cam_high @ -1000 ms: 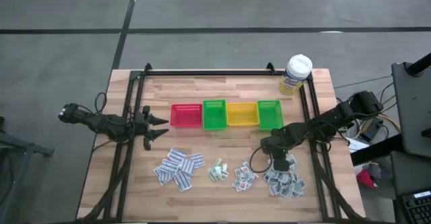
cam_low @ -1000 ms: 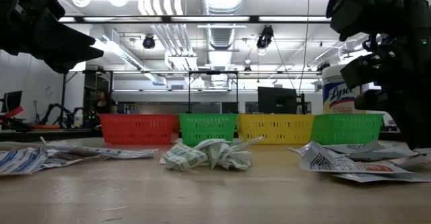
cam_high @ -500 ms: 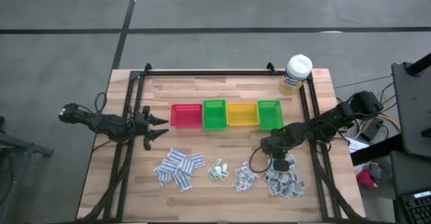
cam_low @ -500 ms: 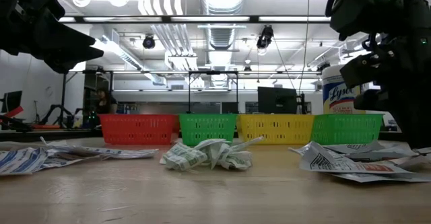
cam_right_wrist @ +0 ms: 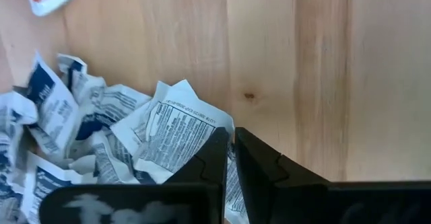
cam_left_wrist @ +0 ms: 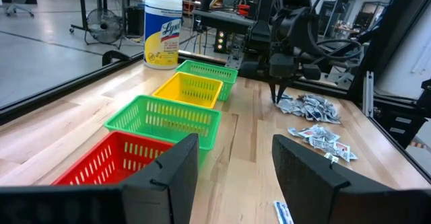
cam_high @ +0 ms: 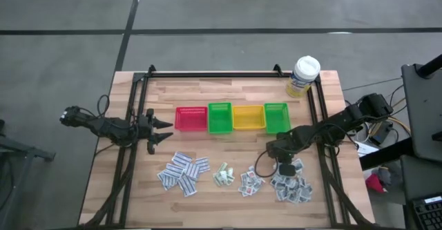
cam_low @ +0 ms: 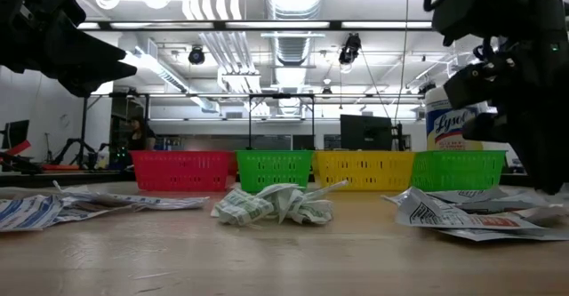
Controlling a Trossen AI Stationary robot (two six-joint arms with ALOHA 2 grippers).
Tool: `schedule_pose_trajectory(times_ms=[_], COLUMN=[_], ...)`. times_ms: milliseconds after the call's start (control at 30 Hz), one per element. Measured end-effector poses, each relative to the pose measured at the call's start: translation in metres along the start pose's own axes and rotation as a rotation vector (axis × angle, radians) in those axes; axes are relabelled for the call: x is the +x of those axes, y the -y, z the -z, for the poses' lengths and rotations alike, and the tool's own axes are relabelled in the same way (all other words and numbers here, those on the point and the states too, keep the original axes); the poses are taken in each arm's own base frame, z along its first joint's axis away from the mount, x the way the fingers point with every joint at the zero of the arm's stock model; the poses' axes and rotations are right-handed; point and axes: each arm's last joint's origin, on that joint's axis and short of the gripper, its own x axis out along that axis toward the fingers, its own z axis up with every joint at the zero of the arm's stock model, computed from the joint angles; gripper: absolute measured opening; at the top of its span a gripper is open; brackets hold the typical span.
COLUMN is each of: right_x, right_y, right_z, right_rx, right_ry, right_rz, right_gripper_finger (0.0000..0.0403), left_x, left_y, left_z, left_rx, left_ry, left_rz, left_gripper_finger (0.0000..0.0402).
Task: Pick & Place First Aid Supplies
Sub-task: Put the alcohol pad into the red basket
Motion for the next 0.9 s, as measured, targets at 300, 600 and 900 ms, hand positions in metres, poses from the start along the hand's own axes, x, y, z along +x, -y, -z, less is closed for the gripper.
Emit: schedule_pose_trajectory(times_ms=[300,600,900], right_x=[-0.0033,-0.0034,-0.0033], right_y=[0.0012,0.0002,-0.0026], right_z=[0.0014,0.0004,-0.0052], right_rx=[0.008,-0.004,-0.019], right_ry=[-0.029,-0.022,0.029], right_rz=[0.048,0.032,-0.008], right_gripper_finger=[0.0027,0.0041,0.0099], left_x=[0.0000,0.0000,0.0000], left_y=[0.0000,0.0000,0.0000], left_z=[0.0000,0.0000,0.0000], left_rx=[0.000,0.000,0.000], left_ry=[0.000,0.000,0.000], left_rz=[0.000,0.000,0.000], left_gripper_finger=[0.0188,0.0188,0.0188])
